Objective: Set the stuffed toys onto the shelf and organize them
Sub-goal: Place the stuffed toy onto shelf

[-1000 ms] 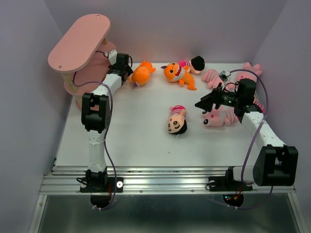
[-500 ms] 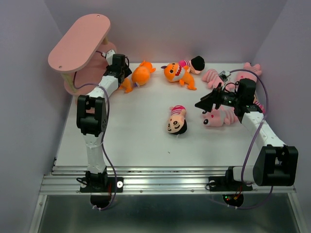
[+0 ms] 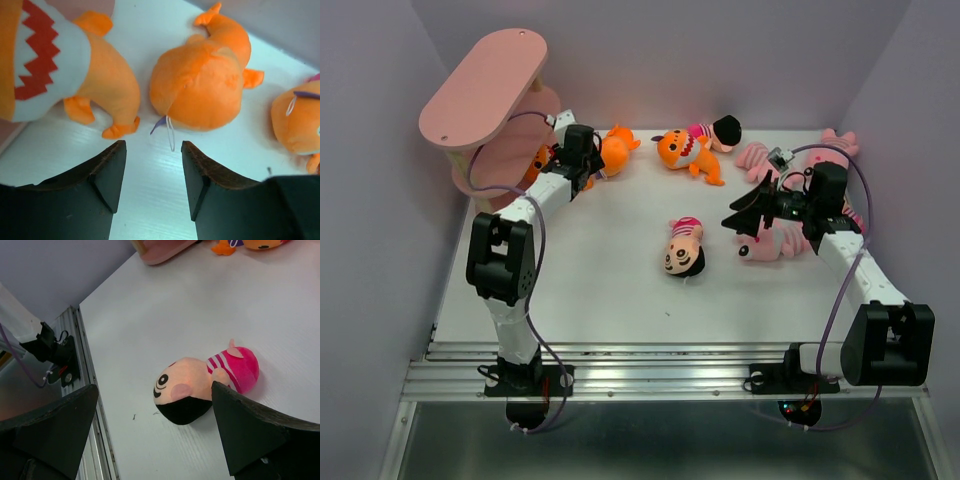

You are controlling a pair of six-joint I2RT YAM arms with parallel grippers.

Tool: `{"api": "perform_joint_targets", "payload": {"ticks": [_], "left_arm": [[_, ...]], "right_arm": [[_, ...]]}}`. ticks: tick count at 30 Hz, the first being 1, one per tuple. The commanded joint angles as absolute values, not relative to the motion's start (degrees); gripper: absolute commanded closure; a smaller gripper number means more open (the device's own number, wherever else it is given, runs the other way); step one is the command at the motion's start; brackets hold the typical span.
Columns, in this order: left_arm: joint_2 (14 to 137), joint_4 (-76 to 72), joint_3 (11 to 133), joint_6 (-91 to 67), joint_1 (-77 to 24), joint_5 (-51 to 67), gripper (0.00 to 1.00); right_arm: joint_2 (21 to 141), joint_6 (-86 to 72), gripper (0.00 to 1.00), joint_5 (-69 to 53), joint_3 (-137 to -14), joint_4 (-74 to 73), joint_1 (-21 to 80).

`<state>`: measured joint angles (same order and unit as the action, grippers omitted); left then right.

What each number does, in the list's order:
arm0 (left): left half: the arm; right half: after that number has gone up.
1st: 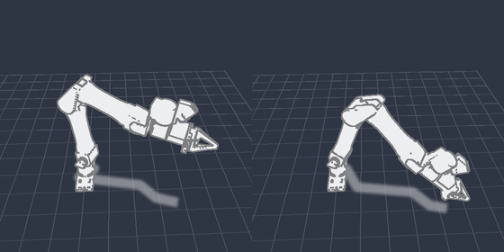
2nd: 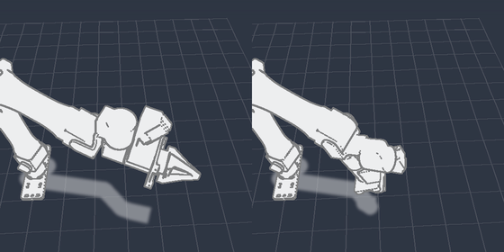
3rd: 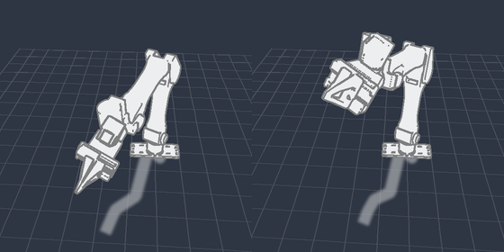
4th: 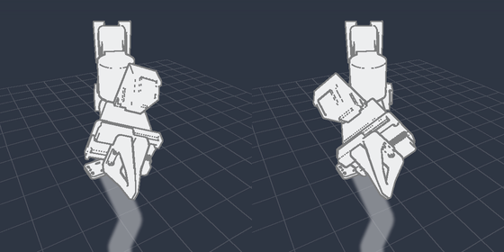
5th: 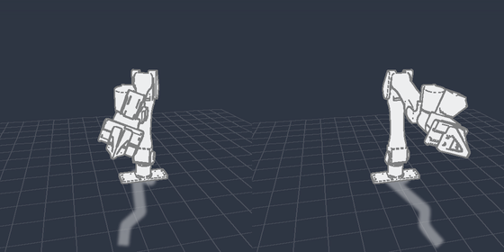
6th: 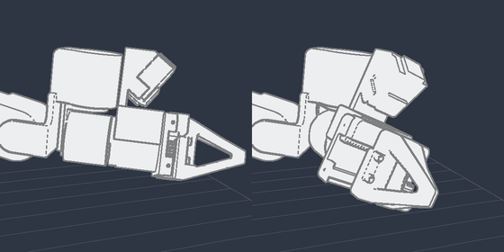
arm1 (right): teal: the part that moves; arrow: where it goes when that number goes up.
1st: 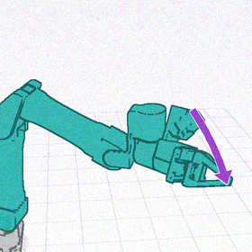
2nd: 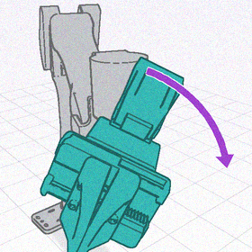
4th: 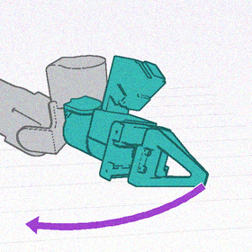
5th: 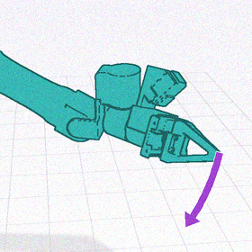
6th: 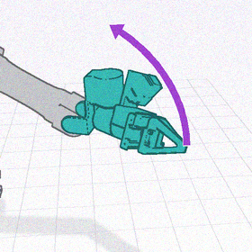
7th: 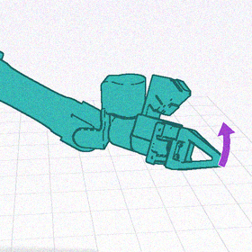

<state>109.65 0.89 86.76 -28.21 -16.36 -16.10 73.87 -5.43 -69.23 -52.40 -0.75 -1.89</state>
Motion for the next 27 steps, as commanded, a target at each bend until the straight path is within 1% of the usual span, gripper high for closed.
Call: {"api": "perform_joint_targets", "payload": {"ticks": [1,2,4,10,19,27], "left_arm": [[104.33,-2.29,81.49,-31.27,-19.07,-24.24,0.42],[104.76,-2.55,79.82,-32.59,-19.33,-27.74,0.42],[106.68,-2.55,78.75,-36.88,-19.34,-30.57,0.42],[115.29,-0.88,83.83,-39.98,-19.25,-30.76,0.41],[121.63,2.20,88.33,-41.31,-18.90,-31.81,0.41],[125.06,3.86,92.46,-39.38,-17.67,-32.52,0.41]], "right_arm": [[74.00,-1.23,0.00,-72.86,-53.09,-1.76,-2.29],[74.26,-0.88,0.00,-72.95,-53.26,-2.19,-2.29],[74.88,-0.70,0.00,-73.12,-53.26,-2.46,-2.29],[75.23,-0.79,0.00,-72.60,-53.26,-2.72,-2.29],[75.59,-0.70,0.00,-72.60,-53.26,-2.64,-2.29],[75.59,-0.79,0.00,-72.42,-53.26,-2.64,-2.29]]}}
